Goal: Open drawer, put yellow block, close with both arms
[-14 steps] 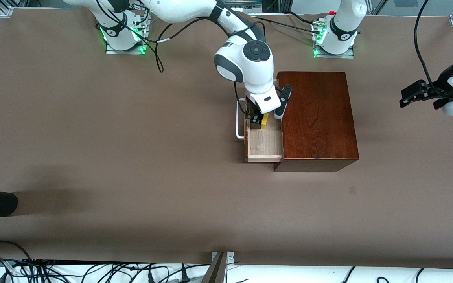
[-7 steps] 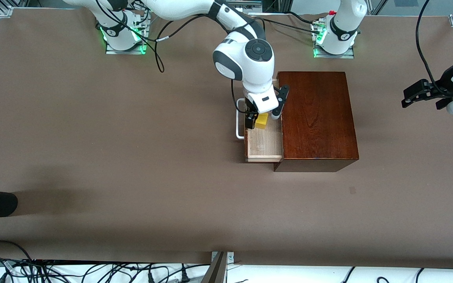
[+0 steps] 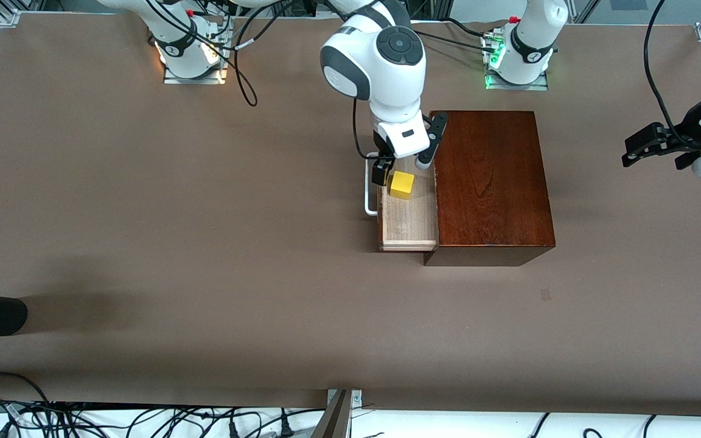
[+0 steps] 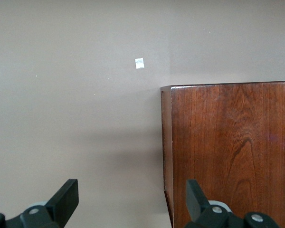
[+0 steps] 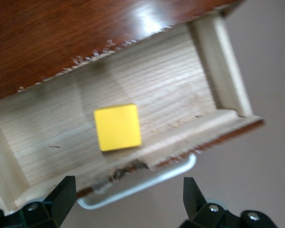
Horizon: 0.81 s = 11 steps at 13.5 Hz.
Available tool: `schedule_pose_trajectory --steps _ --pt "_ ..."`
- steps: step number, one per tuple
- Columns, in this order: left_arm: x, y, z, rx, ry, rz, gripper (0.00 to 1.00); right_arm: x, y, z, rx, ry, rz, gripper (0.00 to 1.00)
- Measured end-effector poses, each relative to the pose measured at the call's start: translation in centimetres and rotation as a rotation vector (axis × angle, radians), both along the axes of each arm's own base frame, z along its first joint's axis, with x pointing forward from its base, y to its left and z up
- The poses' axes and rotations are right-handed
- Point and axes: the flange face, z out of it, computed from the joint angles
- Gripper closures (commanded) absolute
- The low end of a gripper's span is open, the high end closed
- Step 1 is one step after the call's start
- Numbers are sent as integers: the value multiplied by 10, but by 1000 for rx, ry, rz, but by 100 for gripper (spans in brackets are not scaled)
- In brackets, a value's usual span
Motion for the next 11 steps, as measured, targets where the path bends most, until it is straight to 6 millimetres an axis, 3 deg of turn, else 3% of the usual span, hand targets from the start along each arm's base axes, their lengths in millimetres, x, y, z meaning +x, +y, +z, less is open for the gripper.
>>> schedule_pose_trajectory --steps 2,6,11 --pt "0 0 0 0 0 0 0 33 -32 18 25 9 -70 0" --pt "0 0 0 0 0 1 0 99 -130 62 15 45 -233 0" --pt "0 0 0 0 0 1 0 144 -234 103 3 43 -395 0"
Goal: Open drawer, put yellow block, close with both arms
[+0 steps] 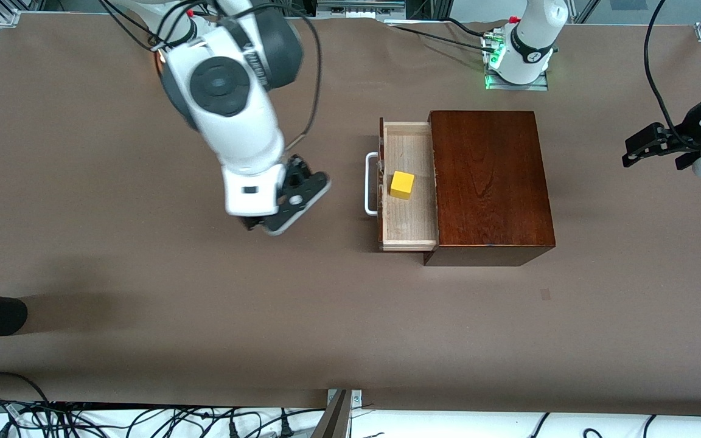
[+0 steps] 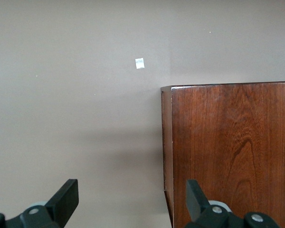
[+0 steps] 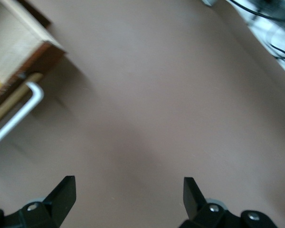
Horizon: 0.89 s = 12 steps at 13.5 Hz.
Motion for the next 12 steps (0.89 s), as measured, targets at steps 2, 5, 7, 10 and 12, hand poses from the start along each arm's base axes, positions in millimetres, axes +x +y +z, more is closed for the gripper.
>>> schedule_pose_trajectory --steps 2,5,7,10,12 --pt "0 0 0 0 0 0 0 15 -66 16 10 10 -98 0" --pt "0 0 0 0 0 0 0 22 -171 33 26 29 -264 0" --pt "0 0 0 0 0 0 0 16 -226 39 32 31 -395 0" --pt "1 0 0 0 0 0 0 -3 -283 43 31 45 -546 0" --pt "1 0 0 0 0 0 0 -16 -311 51 34 42 -632 0"
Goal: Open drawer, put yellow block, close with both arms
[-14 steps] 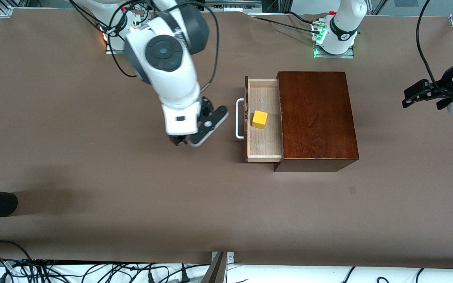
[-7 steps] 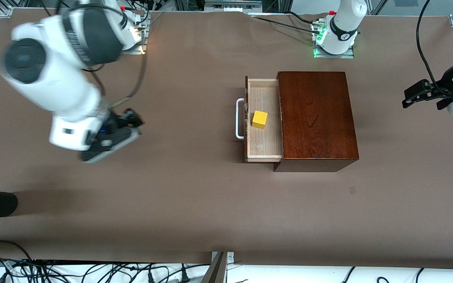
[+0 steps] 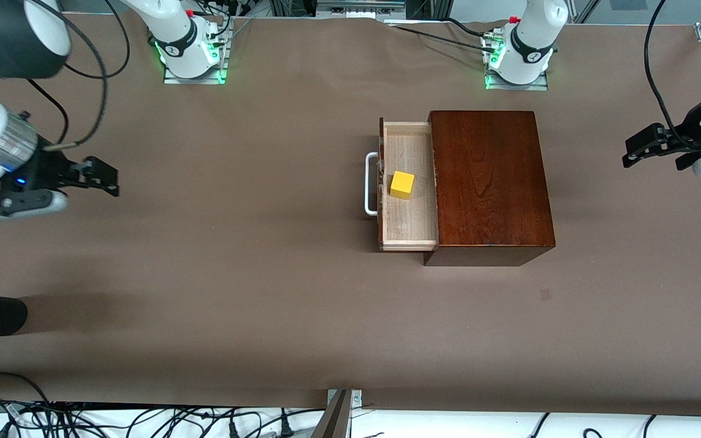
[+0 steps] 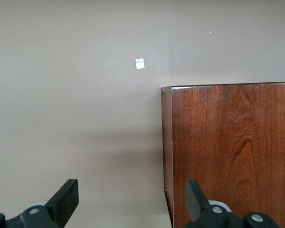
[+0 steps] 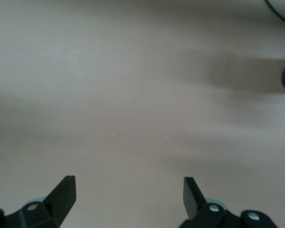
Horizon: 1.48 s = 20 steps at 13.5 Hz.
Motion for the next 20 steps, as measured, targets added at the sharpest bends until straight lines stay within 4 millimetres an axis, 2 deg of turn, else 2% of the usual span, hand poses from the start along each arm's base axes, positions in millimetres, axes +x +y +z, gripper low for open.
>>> schedule_pose_trajectory --steps 5,9,13,20 --pt "0 0 0 0 0 0 0 -19 -49 19 7 -4 -131 0" --pt "0 0 0 0 0 0 0 -29 -71 27 10 14 -230 0" --pt "0 0 1 0 -4 0 0 -30 -80 22 6 32 -263 0" --pt "2 -4 7 0 -17 -7 0 -30 -82 20 -1 40 -268 0"
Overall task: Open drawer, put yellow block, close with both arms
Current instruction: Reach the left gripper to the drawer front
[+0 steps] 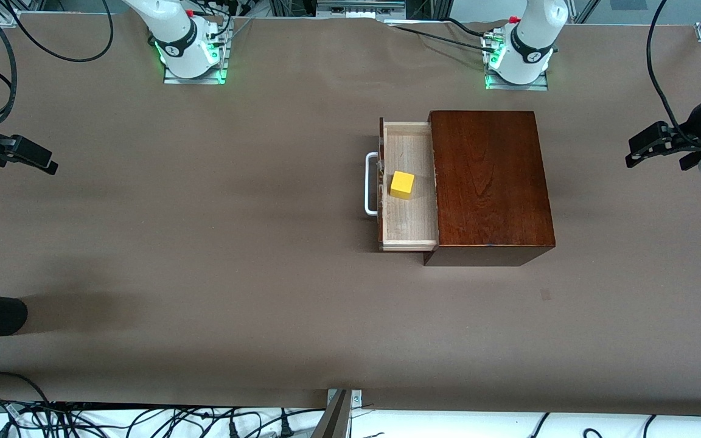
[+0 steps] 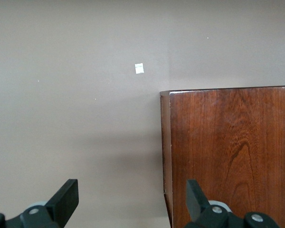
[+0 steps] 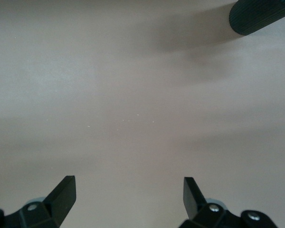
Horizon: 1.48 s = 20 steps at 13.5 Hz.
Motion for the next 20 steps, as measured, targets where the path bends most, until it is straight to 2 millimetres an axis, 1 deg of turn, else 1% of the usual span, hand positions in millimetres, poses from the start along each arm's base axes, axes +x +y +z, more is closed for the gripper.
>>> schedule_pose_trajectory --steps 4,6,7,9,11,13,15,17,20 --pt "4 -9 -6 -47 9 -3 0 0 0 0 0 2 0 0" --pt "5 -13 -3 -59 3 -8 0 0 0 -1 0 4 1 0" --pt "5 -21 1 -61 -3 -20 0 0 1 -2 0 5 1 0" --pt "6 -47 6 -62 -3 -34 0 0 2 -2 0 6 3 0" --pt "8 -82 7 -58 20 -15 0 0 2 -3 1 7 4 0" --pt "10 -125 3 -49 40 18 0 0 3 -3 1 8 5 0" --pt "7 -171 -6 -38 60 68 0 0 4 -3 1 8 4 0" --pt "-2 -218 -18 -21 85 129 0 0 6 -3 1 8 3 0" --pt "-20 -292 -48 21 133 227 0 0 8 -3 2 8 3 0"
